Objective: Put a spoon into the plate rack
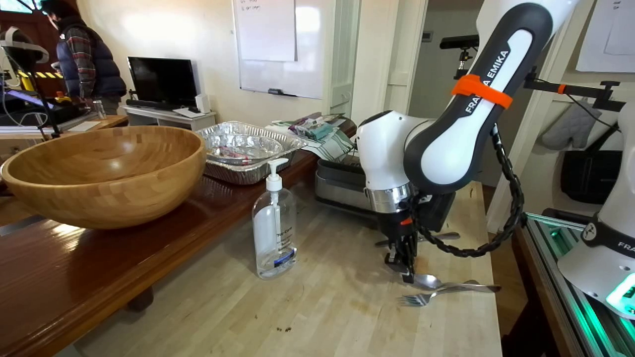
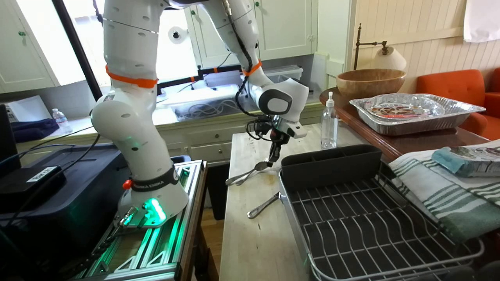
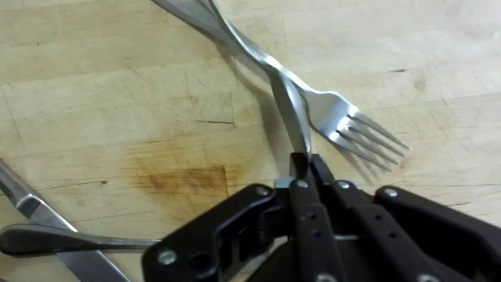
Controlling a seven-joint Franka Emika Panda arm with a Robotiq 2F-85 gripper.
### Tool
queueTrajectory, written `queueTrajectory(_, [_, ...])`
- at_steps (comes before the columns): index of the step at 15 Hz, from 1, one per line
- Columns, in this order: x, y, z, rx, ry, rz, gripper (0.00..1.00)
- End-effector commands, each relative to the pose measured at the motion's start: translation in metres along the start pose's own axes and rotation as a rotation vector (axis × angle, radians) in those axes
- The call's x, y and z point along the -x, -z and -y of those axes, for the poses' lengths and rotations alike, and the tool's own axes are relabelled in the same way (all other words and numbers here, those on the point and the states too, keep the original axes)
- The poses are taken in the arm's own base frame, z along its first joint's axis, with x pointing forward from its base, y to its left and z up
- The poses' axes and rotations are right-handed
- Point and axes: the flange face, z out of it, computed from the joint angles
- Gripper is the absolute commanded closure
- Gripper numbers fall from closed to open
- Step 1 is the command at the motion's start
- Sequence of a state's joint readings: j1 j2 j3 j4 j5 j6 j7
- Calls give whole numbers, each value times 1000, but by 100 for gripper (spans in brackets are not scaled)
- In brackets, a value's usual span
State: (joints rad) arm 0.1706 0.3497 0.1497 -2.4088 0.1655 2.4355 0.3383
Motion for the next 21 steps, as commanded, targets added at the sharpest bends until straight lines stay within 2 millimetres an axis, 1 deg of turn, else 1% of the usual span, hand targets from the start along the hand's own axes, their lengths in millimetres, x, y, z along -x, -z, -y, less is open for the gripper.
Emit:
queueTrajectory(1, [4, 5, -1, 0, -1, 13, 99])
queueTrajectory(6, [4, 14, -6, 11, -13, -5, 99])
queueTrajectory(8, [7, 23, -10, 18, -20, -24, 99])
queueTrajectory(11, [11, 42, -14, 43, -18, -56, 99])
queueTrajectory(13, [15, 59, -16, 73, -11, -71, 99])
queueTrajectory(16, [19, 86, -17, 109, 48, -97, 99])
queueTrajectory(21, [31, 131, -16, 193, 94, -137, 99])
